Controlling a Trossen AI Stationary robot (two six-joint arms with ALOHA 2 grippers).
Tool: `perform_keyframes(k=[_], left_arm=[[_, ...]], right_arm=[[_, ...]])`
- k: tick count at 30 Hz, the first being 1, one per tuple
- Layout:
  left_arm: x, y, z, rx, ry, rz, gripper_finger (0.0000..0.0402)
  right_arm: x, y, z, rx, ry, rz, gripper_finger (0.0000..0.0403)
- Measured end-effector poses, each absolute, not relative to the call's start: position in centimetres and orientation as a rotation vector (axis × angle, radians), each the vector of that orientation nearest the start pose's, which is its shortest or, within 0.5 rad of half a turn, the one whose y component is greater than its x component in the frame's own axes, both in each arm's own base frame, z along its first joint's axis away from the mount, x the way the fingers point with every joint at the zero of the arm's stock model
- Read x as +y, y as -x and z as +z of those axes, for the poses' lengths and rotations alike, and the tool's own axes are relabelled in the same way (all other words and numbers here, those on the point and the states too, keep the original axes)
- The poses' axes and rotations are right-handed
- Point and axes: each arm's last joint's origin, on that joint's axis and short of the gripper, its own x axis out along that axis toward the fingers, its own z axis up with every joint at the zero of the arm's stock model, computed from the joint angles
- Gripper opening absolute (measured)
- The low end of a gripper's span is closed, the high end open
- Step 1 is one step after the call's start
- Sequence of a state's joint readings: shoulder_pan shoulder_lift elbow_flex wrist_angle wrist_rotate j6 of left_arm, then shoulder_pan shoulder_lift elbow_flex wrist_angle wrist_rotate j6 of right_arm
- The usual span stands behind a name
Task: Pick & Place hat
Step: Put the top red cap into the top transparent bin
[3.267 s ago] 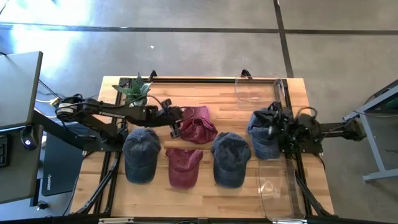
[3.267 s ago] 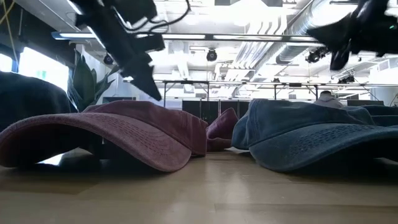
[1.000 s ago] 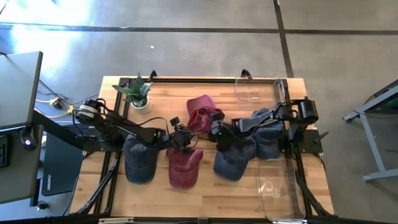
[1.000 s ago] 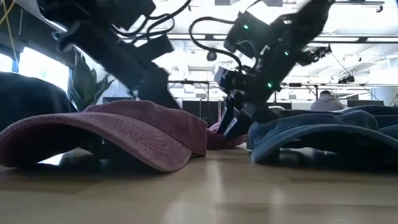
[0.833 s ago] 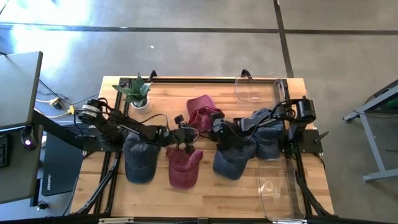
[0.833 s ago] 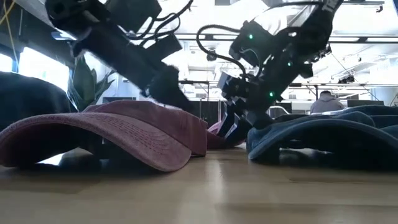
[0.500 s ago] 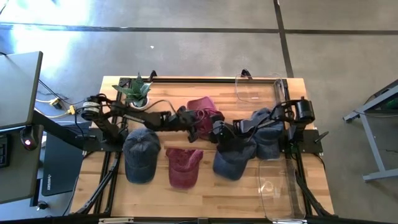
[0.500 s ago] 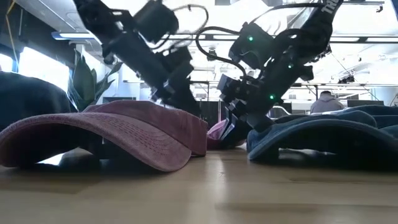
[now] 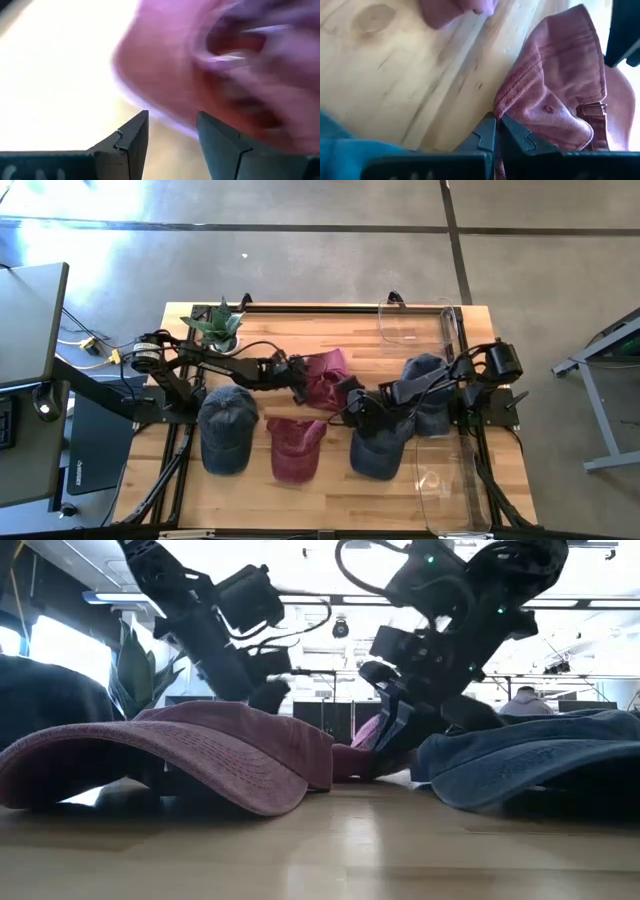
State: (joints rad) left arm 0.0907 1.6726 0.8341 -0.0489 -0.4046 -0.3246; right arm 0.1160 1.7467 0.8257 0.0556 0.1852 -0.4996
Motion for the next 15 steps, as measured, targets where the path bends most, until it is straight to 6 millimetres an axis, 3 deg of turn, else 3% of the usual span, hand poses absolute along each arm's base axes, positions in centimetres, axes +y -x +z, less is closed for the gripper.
perform_keyframes(k=[2,4,6,11,15], left_arm=[[3.8,-31.0,15.4,0.791,0.142,0.654,0.0160],[3.0,-30.8,17.1,0.723,0.139,0.630,0.0160],[1.9,-31.3,18.7,0.646,0.122,0.566,0.0160],[-0.9,-31.9,20.2,0.636,0.030,0.290,0.0160],[-1.1,-32.9,18.7,0.644,0.067,0.210,0.0154]], right_arm=[[3.3,-32.3,13.2,0.857,0.602,0.151,0.0006],[3.3,-32.3,13.2,0.856,0.603,0.151,0.0011],[3.1,-32.3,13.2,0.860,0.607,0.134,0.0013],[2.8,-32.3,13.2,0.875,0.662,0.073,0.0005],[3.5,-32.4,13.4,0.854,0.707,0.082,0.0009]])
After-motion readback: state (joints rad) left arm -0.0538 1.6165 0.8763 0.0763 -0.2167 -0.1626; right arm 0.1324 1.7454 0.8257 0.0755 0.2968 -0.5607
